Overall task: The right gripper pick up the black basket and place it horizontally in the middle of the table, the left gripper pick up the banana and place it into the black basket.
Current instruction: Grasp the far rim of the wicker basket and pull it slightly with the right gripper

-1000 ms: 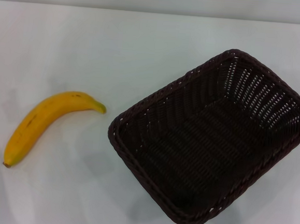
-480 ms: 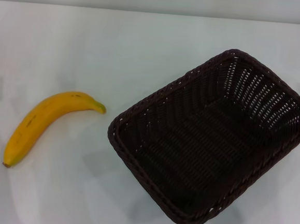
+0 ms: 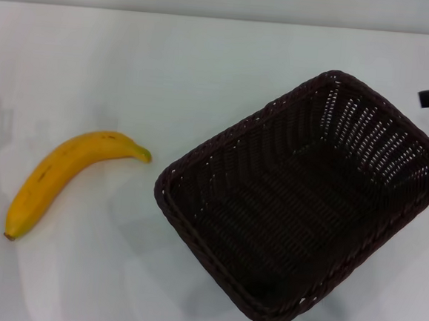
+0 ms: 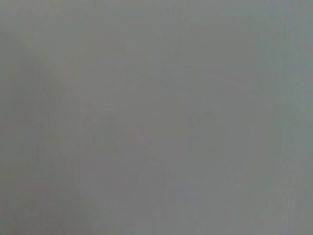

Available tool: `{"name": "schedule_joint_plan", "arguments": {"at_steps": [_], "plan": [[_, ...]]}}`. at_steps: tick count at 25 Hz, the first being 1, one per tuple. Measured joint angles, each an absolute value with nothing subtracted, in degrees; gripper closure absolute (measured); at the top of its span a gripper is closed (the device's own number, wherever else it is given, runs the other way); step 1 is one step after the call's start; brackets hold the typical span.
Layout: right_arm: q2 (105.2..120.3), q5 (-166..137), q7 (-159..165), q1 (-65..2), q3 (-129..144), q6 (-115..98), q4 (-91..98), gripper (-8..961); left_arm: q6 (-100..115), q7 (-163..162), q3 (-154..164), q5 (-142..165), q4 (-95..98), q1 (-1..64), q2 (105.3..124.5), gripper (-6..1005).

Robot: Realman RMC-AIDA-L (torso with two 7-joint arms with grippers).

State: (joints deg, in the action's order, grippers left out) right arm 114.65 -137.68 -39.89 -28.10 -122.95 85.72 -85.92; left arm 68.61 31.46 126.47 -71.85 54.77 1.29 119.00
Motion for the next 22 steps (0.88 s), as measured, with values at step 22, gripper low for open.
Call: {"name": "schedule_joint_plan", "arguments": {"at_steps": [22], "plan": [[114.92,-138.52,-40.89,-32.05,-116.10,83.12,-79.09,211,68.64,31.30,126.56,-71.90,53.99,1.58,119.09,113]]}}
